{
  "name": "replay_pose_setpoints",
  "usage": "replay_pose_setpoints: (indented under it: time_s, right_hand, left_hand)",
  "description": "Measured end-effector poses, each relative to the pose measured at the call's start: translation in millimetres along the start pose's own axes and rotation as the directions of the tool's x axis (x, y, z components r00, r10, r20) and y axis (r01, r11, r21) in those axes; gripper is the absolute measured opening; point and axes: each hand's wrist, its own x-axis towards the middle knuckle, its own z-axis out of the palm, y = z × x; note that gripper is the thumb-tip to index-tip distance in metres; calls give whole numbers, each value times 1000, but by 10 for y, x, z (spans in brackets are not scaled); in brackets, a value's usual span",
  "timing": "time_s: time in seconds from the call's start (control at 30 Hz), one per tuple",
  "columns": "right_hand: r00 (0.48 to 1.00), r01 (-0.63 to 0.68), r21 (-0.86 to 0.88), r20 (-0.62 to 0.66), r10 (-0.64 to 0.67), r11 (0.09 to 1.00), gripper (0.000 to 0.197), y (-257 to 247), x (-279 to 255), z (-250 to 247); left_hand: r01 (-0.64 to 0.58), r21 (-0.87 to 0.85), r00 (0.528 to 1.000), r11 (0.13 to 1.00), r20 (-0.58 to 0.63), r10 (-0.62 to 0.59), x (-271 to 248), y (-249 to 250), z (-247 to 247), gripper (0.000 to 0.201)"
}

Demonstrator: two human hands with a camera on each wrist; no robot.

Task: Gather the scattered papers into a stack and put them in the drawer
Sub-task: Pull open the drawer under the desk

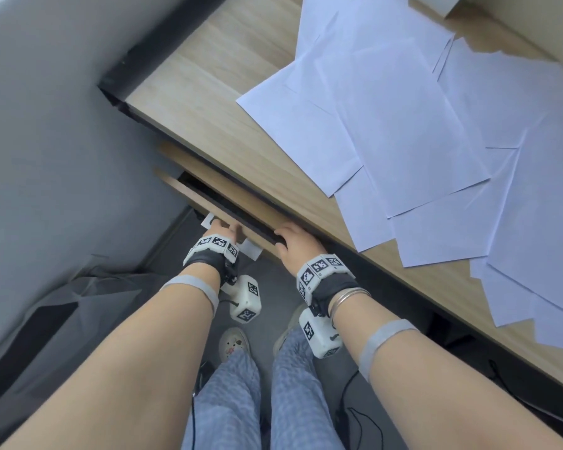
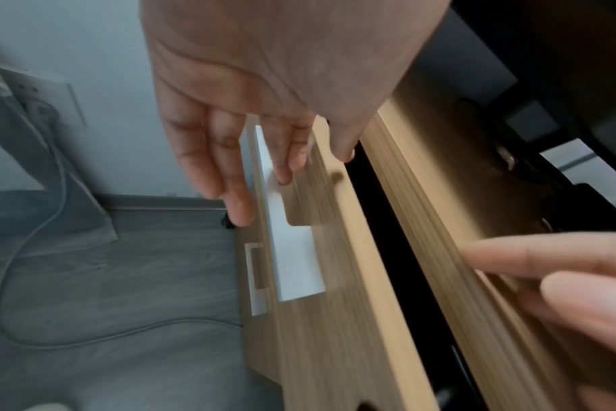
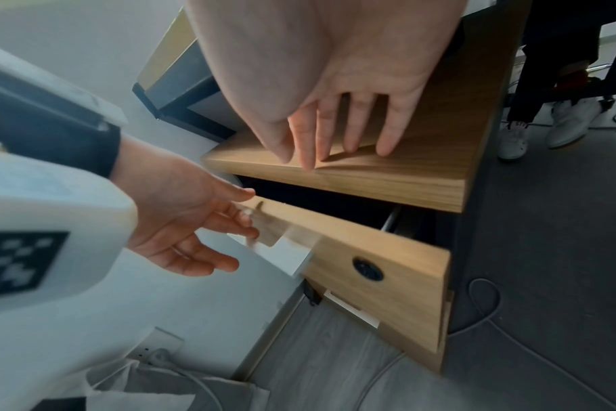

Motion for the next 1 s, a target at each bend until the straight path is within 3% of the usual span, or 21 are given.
replay_pose_setpoints:
  time_s: [0.1, 0.17, 0.33, 0.4, 0.53, 0.6, 0.7, 0.8, 0.9, 1.0]
  right_hand:
    - [1000, -10, -10, 8, 10, 1000, 39, -26, -13, -17]
    - [1000, -8, -20, 3, 8, 1000, 39, -28, -22, -16]
    - [1000, -23, -37, -3, 23, 999, 41, -51, -32, -13]
    - [1000, -29, -47, -6, 29, 998, 44, -65, -40, -5]
    - [999, -33, -96, -10, 33, 995, 46, -92, -65, 14]
    - [999, -41, -124, -16, 39, 991, 47, -108, -78, 21]
    - [998, -64, -163, -19, 62, 985, 47, -145, -86, 24]
    - [995, -99, -179, -32, 95, 979, 47, -195, -88, 33]
    - [992, -128, -203, -42, 122, 971, 46, -234, -96, 56]
    - [990, -142, -234, -53, 133, 962, 47, -254, -108, 90]
  left_hand:
    - [79, 35, 996, 996, 40, -80, -134, -34, -135, 56]
    - [70, 136, 993, 988, 88, -83, -222, -63, -217, 57]
    - [46, 326, 994, 944, 78, -76, -429, -217, -363, 38]
    - [56, 314, 992, 948, 89, -88, -472, -321, -375, 26]
    - [98, 266, 988, 959, 87, -125, -567, -533, -424, 29]
    - [77, 377, 983, 923, 125, -133, -637, -612, -469, 32]
    - [-17, 615, 970, 789, 201, -136, -764, -722, -553, 43]
    - [-79, 714, 962, 696, 237, -134, -844, -836, -621, 46]
    - [-76, 729, 957, 681, 244, -154, -899, -973, -651, 43]
    - [-11, 696, 956, 718, 219, -197, -948, -1106, -665, 39]
